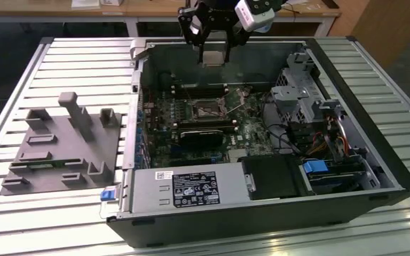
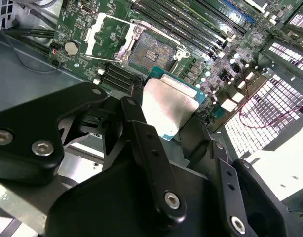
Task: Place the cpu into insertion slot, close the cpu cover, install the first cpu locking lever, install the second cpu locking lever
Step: 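Place the cpu into insertion slot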
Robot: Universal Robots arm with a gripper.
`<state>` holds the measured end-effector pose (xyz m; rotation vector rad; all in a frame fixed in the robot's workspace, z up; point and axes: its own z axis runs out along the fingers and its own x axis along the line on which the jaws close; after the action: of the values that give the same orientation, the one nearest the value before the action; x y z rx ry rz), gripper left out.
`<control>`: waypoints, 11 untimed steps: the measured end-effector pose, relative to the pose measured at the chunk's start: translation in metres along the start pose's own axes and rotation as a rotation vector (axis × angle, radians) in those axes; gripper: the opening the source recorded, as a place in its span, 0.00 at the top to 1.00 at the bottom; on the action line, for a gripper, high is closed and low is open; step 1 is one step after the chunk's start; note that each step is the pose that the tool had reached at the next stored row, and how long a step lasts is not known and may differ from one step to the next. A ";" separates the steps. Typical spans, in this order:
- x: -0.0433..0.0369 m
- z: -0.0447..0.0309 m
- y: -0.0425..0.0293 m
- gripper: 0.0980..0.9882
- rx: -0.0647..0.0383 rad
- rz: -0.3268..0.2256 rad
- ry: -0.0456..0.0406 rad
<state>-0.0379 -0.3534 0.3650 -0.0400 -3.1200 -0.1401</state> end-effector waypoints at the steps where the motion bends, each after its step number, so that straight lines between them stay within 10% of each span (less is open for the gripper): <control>1: 0.0000 0.0000 0.0000 0.51 0.000 0.000 0.0000; 11: -0.0002 0.0101 -0.0009 0.51 0.000 0.001 0.0000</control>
<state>-0.0379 -0.3534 0.3549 -0.0409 -3.1200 -0.1401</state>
